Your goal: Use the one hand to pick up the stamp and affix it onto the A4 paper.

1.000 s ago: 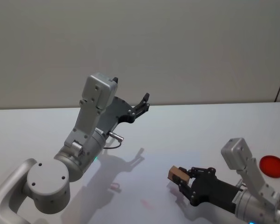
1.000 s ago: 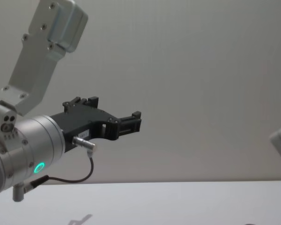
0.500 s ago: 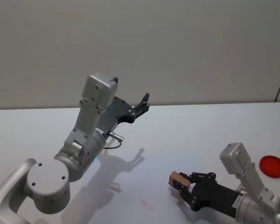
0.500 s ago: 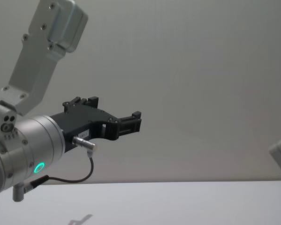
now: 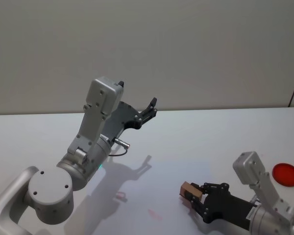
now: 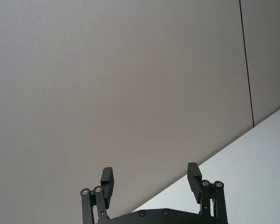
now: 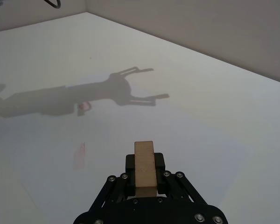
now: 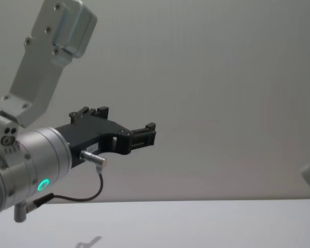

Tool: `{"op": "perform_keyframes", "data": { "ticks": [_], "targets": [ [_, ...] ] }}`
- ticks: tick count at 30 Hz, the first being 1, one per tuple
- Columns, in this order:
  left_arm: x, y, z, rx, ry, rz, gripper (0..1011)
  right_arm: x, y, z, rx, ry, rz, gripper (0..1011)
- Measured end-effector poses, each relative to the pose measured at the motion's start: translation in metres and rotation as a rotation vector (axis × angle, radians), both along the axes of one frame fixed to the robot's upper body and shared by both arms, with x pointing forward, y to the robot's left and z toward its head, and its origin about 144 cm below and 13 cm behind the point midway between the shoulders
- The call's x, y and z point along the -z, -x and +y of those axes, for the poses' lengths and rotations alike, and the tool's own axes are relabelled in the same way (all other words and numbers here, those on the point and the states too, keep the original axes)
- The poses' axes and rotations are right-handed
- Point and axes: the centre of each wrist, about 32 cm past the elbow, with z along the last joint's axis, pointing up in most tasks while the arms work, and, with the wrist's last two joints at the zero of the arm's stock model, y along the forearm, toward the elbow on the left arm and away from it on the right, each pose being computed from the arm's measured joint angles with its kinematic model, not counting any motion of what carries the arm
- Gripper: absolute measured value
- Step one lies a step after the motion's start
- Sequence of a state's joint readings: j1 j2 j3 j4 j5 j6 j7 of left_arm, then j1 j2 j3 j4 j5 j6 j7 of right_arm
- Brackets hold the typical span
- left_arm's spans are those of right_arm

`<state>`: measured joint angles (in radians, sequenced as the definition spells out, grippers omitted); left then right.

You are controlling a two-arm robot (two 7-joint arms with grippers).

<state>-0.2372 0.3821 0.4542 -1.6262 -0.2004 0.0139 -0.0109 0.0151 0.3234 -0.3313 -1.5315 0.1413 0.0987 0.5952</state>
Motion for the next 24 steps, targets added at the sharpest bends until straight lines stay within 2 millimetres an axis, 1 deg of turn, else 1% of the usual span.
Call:
{"op": "perform_keyframes", "data": {
  "ticks": [24],
  "targets": [
    [0.0,0.0,0.0,0.0,0.0,0.0,1001,0.003,0.0056,-0.0084,0.005,0.009,0.006,220]
  ]
}}
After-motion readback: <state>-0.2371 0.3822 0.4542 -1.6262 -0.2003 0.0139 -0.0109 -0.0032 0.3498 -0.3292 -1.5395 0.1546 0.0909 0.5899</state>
